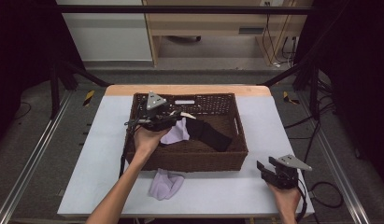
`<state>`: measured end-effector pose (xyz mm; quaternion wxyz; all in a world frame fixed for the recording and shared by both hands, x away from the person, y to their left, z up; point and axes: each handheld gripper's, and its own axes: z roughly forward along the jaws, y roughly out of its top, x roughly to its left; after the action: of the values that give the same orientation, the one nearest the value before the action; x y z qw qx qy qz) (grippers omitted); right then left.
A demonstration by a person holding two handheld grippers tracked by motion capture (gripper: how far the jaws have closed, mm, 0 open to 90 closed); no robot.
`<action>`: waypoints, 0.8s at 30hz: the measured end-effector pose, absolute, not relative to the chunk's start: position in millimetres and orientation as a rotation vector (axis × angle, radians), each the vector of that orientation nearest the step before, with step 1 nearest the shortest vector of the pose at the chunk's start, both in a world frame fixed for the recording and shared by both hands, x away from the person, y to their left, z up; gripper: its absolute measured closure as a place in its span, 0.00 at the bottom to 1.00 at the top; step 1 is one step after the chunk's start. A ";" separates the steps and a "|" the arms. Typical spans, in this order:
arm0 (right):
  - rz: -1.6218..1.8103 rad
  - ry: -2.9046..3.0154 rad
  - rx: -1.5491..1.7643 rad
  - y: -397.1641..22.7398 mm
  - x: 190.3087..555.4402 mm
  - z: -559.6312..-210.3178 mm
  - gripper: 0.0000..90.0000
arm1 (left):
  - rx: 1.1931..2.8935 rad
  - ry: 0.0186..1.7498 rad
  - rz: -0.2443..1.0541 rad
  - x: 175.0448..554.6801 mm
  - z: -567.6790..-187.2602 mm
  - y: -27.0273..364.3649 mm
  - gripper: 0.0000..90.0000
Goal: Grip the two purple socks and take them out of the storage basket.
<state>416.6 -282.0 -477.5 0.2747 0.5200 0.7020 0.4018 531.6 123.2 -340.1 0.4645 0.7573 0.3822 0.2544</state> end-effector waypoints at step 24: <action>1.085 1.892 1.402 -281.3 418.2 -478.4 0.50 | 2.119 1.061 0.526 569.7 -390.0 91.8 0.44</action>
<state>418.2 -281.3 -478.4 0.2710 0.5204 0.7025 0.4028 569.7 91.8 -390.0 0.3494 0.8180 0.4094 0.2030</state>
